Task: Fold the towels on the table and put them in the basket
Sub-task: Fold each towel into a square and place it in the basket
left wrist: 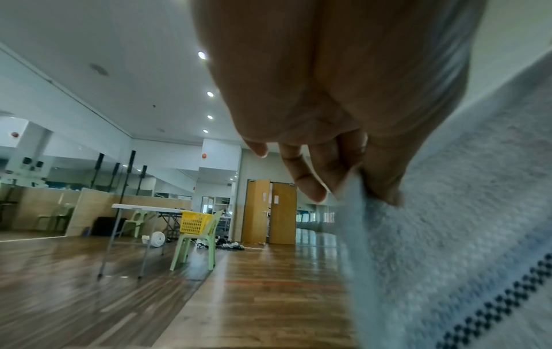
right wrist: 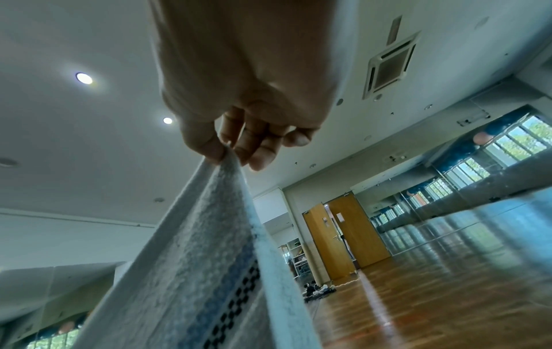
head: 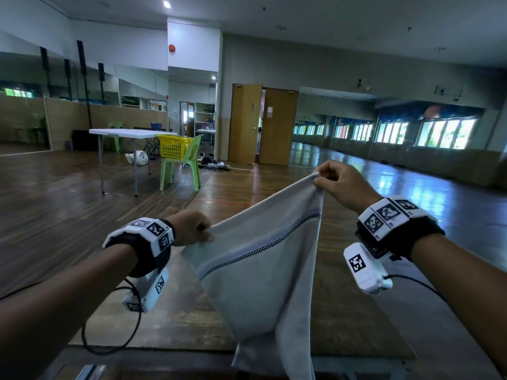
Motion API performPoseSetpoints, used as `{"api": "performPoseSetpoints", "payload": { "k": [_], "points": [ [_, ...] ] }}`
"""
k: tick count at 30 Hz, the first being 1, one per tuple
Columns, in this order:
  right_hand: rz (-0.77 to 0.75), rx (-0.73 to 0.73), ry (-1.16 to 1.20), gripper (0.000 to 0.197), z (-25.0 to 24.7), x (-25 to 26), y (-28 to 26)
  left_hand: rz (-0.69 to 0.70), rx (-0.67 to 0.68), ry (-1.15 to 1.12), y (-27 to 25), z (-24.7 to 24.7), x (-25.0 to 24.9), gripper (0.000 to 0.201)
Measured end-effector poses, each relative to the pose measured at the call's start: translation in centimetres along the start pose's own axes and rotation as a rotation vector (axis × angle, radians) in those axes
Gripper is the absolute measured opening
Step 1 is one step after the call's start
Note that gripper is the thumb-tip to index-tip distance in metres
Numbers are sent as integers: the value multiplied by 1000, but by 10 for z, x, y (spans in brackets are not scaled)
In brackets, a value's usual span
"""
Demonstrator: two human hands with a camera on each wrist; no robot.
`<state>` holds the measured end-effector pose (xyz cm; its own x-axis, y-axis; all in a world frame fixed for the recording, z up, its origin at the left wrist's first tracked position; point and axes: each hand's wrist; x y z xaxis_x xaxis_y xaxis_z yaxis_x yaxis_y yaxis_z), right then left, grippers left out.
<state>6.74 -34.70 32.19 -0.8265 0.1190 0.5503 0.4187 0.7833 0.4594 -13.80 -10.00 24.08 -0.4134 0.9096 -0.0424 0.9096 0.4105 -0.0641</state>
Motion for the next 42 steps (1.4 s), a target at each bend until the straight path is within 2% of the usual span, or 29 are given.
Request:
{"api": "performPoseSetpoints", "payload": {
  "k": [6,9,11,17,25,29,33,35,40,42],
  "points": [
    [10,-50,-85,5,-20,8,4,-113,-109,37,-26,-44,30,25],
    [-17,-74,-115,4,-36,22,7,-14,-271,-128,-42,-75,40,15],
    [-34,-95,-125,9,-51,33,9,37,-390,-231,-53,-100,44,19],
    [-83,-159,-96,20,-103,76,8,176,-620,-312,-90,-175,36,9],
    [-204,-190,-16,24,-148,128,17,141,-713,-340,-137,-242,23,18],
    [-227,-198,-32,20,-158,144,32,94,-797,-288,-142,-264,21,20],
    [-204,-215,-5,21,-156,129,60,72,-787,-342,-119,-268,32,22],
    [-161,-172,-24,21,-143,106,74,51,-700,-368,-92,-254,46,24],
    [86,164,-192,11,-66,16,91,-46,-449,-87,-6,-163,77,20],
    [118,160,-194,14,-41,-2,91,-101,-467,-90,13,-138,82,20]
  ]
}}
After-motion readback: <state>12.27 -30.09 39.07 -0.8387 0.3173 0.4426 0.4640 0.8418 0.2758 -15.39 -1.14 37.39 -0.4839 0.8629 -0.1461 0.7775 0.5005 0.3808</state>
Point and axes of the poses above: each hand's wrist, its own y-axis towards the middle knuckle, its own z-axis out of the palm, x = y × z, and after that the axes turned 12 degrees about x, right-handed
